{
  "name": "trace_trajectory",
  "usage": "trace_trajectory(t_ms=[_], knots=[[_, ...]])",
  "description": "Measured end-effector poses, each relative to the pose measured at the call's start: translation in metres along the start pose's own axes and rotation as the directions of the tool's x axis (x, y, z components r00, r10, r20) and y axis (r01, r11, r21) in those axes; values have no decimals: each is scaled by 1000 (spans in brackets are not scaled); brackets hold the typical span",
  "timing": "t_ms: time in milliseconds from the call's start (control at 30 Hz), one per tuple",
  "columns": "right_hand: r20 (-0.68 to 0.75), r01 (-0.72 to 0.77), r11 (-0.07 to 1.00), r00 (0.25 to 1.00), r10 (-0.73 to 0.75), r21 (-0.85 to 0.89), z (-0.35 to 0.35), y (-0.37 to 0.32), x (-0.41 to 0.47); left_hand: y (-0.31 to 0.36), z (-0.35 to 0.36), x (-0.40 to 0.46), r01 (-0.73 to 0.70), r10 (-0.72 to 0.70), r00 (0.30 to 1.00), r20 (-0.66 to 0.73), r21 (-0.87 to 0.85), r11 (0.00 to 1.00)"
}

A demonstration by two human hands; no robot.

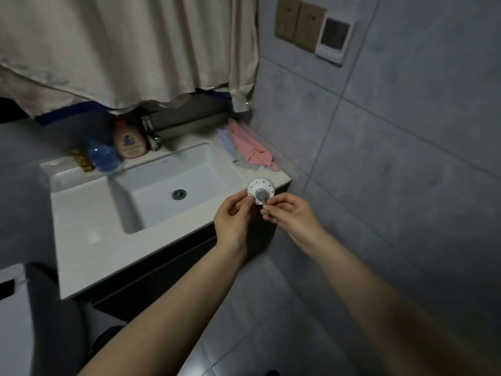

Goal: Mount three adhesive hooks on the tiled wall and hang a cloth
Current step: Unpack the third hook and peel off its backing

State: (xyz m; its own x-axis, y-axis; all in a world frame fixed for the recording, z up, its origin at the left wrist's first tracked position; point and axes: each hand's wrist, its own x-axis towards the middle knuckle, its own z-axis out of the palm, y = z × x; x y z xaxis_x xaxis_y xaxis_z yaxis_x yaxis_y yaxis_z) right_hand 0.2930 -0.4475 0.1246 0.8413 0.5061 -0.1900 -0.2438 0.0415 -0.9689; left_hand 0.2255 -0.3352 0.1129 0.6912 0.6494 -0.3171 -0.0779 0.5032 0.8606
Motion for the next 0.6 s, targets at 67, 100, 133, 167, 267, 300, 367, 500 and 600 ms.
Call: trace_trajectory(t_ms=[67, 100, 133, 167, 267, 300, 367, 500, 600], knots=[[-37, 44, 998, 998, -45, -41, -26, -13, -13, -6, 23, -8, 14, -14, 998, 66, -2, 1000], [-69, 76, 993, 994, -82, -87, -38, -17, -18, -9, 35, -12, 21, -21, 994, 105, 1, 1000], [-117, 124, 979, 983, -144, -162, -51, -22, -26, -11, 47, -17, 32, -33, 988, 148, 4, 999], [-171, 187, 947, 957, -236, -261, -62, -24, -31, -13, 58, -20, 46, -45, 981, 188, -1, 999], [-255, 299, 629, 728, -637, -717, -100, -36, -56, -21, 94, -32, 104, -104, 942, 319, 18, 994], [-211, 291, 509, 664, -717, -810, -110, -42, -64, -23, 104, -37, 121, -122, 927, 356, 23, 992], [-141, 253, 366, 618, -773, -896, -128, -56, -83, -25, 126, -51, 146, -155, 881, 446, 56, 988], [-124, 225, 297, 567, -815, -928, -153, -75, -114, -25, 162, -78, 149, -183, 765, 618, 107, 983], [-157, 143, 265, 514, -843, -954, -171, -85, -142, -29, 190, -100, 135, -203, 654, 729, 151, 979]])
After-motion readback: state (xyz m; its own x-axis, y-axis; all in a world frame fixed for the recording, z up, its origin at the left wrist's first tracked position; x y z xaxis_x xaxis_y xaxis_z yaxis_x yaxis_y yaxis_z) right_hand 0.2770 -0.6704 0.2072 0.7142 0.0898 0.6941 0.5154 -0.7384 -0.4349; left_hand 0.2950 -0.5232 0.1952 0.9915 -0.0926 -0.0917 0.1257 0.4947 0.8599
